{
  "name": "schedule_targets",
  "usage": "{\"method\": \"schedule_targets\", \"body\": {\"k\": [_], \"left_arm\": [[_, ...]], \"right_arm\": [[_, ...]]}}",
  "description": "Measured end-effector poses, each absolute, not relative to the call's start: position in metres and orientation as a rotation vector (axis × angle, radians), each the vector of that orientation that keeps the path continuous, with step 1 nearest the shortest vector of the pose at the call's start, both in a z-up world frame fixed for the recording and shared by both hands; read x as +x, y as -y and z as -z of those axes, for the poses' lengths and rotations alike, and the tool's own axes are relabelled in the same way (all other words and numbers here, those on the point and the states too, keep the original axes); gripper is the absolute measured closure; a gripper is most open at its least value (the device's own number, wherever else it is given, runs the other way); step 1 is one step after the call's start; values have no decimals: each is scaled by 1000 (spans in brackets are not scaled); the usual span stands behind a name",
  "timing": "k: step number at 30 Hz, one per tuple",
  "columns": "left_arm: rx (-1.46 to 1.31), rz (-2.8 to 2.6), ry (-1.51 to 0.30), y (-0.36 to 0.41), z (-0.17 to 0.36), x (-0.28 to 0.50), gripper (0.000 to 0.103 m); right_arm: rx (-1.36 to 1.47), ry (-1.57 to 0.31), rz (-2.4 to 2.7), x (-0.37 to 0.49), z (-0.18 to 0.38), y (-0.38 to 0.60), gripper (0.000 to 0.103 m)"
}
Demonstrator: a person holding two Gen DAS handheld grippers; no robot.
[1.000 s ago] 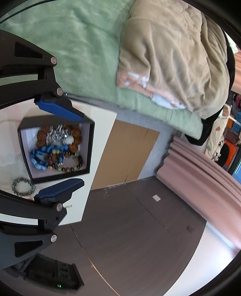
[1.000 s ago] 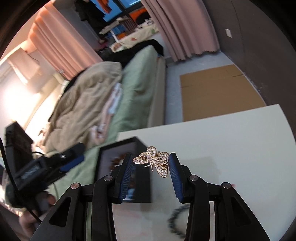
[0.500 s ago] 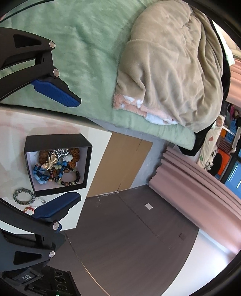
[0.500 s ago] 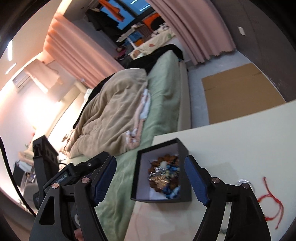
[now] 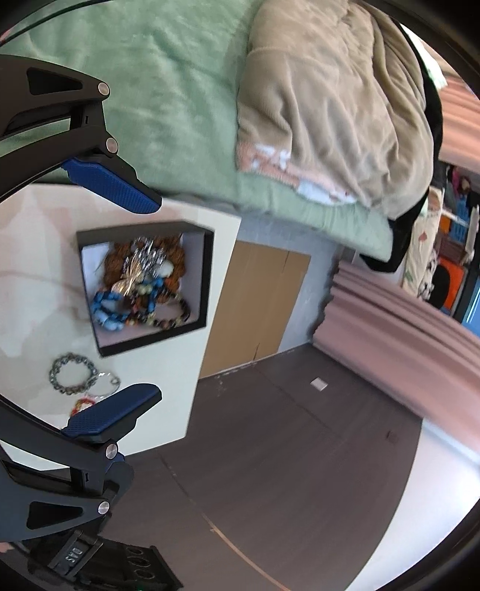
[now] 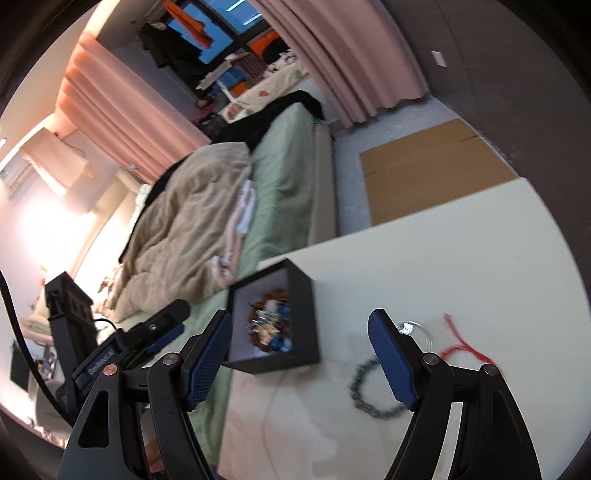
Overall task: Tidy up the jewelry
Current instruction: 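Move the left tool down to the silver hoop bangle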
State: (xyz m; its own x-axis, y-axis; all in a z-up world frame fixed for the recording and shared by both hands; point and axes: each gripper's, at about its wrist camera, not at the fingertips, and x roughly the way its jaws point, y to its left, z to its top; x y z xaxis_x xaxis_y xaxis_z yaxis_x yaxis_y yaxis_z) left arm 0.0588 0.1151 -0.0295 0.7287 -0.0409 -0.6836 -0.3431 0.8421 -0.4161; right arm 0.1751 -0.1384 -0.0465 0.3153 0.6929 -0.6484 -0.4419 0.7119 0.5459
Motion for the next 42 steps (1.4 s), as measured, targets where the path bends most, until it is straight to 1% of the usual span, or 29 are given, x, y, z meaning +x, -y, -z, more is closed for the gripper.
{"method": "schedule_targets", "body": {"k": [9,20,22,24,26,35,38,41,42], "left_arm": [[-492,-96,-781,-72,33,73,10],[-351,-2,-853,-11,48,94,10],[-309,12,-868,0,51,97,12],[-278,23,-890,8,57,100,20],[-252,34,-914,16,62,103,22],[-123,77,-981,46,84,114,25],[-94,85,-1012,52,93,121,29],[-63,76,-1041,57,103,127,31],[-54,71,-1051,57,106,129,34]], "right_arm": [[306,-1082,-630,182,62,182,27],[328,-1130,-504,195,71,234,27],[343,-1135,-497,198,72,242,27],[351,-1135,-490,199,71,248,27],[357,-1130,-482,201,70,256,27],[372,-1131,-465,209,70,275,27],[368,-1128,-470,210,71,276,27],[359,-1129,-479,214,72,277,27],[358,-1130,-480,214,72,277,27]]}}
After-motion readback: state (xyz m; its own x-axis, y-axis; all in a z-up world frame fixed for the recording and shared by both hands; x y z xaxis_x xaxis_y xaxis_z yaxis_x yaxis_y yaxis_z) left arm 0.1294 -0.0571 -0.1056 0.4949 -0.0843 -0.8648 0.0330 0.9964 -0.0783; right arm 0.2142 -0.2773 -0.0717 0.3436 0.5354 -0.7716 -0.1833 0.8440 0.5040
